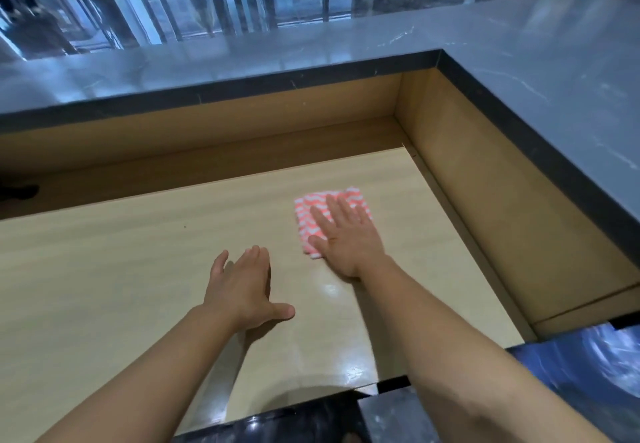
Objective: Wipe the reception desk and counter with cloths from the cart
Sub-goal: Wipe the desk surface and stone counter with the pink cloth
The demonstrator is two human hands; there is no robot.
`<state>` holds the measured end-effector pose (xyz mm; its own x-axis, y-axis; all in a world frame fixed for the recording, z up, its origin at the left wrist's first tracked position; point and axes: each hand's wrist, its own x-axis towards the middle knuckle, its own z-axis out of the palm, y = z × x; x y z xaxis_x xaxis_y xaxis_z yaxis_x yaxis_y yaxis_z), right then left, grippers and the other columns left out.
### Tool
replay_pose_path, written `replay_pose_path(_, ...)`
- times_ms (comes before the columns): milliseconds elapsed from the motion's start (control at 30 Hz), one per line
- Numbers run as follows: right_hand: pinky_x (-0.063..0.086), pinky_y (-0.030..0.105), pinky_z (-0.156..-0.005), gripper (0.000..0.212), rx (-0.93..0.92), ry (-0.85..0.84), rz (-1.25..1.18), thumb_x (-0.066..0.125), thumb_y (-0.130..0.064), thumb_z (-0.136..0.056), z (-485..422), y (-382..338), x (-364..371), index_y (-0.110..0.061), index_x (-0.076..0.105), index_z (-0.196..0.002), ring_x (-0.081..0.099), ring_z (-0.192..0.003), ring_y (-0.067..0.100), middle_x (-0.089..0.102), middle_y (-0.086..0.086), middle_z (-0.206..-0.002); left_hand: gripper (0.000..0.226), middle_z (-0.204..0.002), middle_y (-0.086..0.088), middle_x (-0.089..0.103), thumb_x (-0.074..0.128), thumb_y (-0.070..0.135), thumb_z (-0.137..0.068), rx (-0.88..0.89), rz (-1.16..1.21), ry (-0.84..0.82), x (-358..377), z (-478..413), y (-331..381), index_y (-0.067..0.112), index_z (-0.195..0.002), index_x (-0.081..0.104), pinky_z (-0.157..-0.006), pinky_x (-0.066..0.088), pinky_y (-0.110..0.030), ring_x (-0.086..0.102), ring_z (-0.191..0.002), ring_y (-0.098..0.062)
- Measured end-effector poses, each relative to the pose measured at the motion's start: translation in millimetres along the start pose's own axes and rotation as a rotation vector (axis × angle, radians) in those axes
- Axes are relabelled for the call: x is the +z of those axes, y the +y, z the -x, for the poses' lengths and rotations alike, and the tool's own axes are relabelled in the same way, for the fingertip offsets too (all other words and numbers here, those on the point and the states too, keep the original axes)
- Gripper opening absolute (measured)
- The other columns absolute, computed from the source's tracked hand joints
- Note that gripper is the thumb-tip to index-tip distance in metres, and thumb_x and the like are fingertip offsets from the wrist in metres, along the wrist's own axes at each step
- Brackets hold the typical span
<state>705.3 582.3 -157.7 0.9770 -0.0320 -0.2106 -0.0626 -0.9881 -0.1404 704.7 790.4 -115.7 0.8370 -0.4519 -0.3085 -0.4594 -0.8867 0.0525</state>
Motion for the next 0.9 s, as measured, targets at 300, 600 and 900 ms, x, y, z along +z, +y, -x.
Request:
replay_pose_path(300, -0.001, 0.045, -0.12, 0.06, 0.354, 0.019, -0.009, 0.013, -0.051, -0.103, 30.2, 107.8, -12.4, -0.029, -0.005, -0.155, -0.012, -0.15, 0.024, -0.013, 0.006, -0.163, 0.091, -0.135, 0.002, 0.041, 0.066, 0.075, -0.063, -0.016, -0.056, -0.084, 1.0, -4.4, 6.0, 0.017, -0.127, 0.039, -0.117, 0.008, -0.043, 0.035, -0.132, -0.014)
replay_pose_path(600, -0.026, 0.044, -0.109, 0.06, 0.193, 0.049, -0.026, 0.007, -0.05, -0.103, 39.3, -17.4, 10.7, -0.028, -0.018, -0.152, -0.031, -0.143, 0.026, -0.029, 0.006, -0.156, 0.094, -0.141, -0.002, 0.037, 0.066, 0.075, -0.064, -0.022, -0.078, -0.123, 1.7, -8.3, 6.3, 0.014, -0.13, 0.038, -0.117, 0.009, -0.044, 0.029, -0.137, -0.016)
replay_pose_path(900, -0.019, 0.041, -0.117, 0.061, -0.058, 0.014, -0.01, 0.015, -0.057, -0.101, 47.5, -41.6, 21.2, -0.037, -0.009, -0.154, -0.026, -0.146, 0.017, -0.023, -0.002, -0.16, 0.095, -0.153, -0.007, 0.029, 0.064, 0.072, -0.07, -0.043, -0.137, -0.203, -0.3, -10.3, 12.2, 0.014, -0.14, 0.035, -0.117, 0.006, -0.046, 0.021, -0.144, -0.019)
